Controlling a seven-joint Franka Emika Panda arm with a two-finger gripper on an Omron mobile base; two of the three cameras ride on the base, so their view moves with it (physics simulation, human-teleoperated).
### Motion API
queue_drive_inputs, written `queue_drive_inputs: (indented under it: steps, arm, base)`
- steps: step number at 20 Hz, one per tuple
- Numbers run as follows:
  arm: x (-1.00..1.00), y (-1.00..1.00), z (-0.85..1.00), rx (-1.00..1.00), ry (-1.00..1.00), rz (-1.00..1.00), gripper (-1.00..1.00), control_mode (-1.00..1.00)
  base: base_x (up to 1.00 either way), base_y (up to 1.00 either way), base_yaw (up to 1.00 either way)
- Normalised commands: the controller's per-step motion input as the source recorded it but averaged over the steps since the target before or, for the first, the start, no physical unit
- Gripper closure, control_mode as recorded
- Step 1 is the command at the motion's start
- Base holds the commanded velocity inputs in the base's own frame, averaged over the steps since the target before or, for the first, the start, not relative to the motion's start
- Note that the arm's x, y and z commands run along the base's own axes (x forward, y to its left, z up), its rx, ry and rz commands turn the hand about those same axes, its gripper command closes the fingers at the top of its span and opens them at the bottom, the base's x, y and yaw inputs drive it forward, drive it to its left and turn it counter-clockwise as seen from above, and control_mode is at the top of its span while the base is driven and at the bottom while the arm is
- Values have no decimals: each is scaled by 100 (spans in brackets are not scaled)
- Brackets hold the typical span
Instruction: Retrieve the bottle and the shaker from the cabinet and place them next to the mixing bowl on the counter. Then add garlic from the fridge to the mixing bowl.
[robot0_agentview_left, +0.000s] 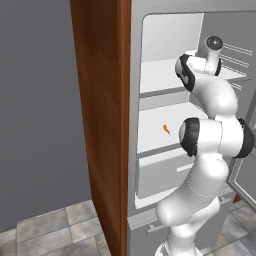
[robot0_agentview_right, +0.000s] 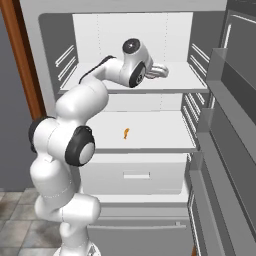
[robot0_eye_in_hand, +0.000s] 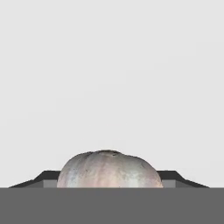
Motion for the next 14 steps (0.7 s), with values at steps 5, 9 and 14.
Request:
queue_drive_inputs:
  steps: [5,9,14]
  arm:
    - [-55,11,9,-3,-25,1,100,-100]
    - [-100,7,32,0,0,0,100,-100]
    - [-100,29,50,0,8,-1,100,-100]
  base:
    - [0,0,0]
    - [0,0,0]
    - [0,0,0]
